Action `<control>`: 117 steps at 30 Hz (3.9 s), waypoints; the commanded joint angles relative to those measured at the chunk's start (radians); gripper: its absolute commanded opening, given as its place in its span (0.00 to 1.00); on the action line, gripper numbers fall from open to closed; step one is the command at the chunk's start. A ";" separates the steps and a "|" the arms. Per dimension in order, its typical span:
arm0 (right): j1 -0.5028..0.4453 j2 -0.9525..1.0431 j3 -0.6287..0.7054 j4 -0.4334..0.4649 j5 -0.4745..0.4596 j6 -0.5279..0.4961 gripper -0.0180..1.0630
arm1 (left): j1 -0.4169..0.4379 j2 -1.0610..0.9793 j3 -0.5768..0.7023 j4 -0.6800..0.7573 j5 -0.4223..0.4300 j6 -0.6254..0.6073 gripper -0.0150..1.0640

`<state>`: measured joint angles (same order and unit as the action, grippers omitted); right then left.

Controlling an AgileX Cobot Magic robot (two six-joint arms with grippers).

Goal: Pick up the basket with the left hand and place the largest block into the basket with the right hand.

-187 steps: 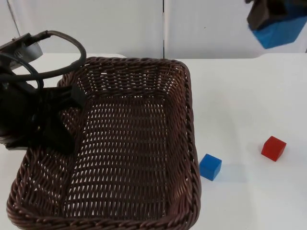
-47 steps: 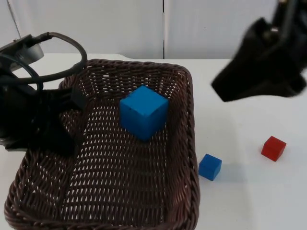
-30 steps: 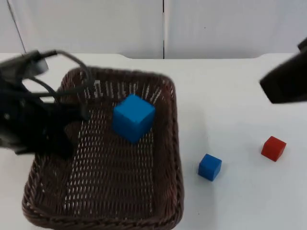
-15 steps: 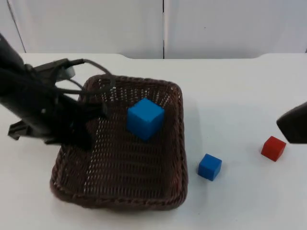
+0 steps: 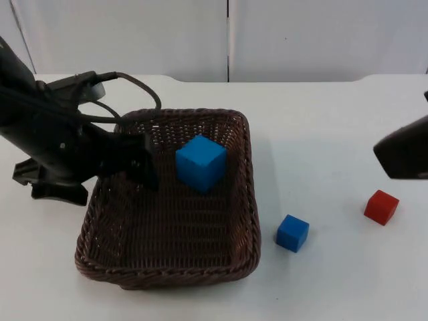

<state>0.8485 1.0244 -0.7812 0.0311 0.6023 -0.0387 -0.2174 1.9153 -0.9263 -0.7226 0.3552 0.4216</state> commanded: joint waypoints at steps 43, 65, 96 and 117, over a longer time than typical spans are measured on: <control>0.000 -0.275 0.021 -0.003 -0.110 0.003 0.70 | -0.003 -0.684 0.255 0.346 -0.009 -0.256 0.99; 0.000 -0.608 0.185 -0.008 -0.011 0.001 0.70 | -0.003 -1.307 0.255 0.420 0.219 -0.245 0.99; 0.000 -0.992 0.186 -0.059 0.304 0.001 0.70 | -0.003 -1.915 0.404 0.662 0.579 -0.404 0.99; -0.002 -1.024 0.249 -0.049 0.453 0.050 0.70 | -0.003 -1.915 0.404 0.668 0.669 -0.409 0.99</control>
<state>0.8485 0.0031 -0.5395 -0.0262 1.0468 0.0115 -0.2174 0.0038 -0.5302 -0.0596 1.0195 0.0189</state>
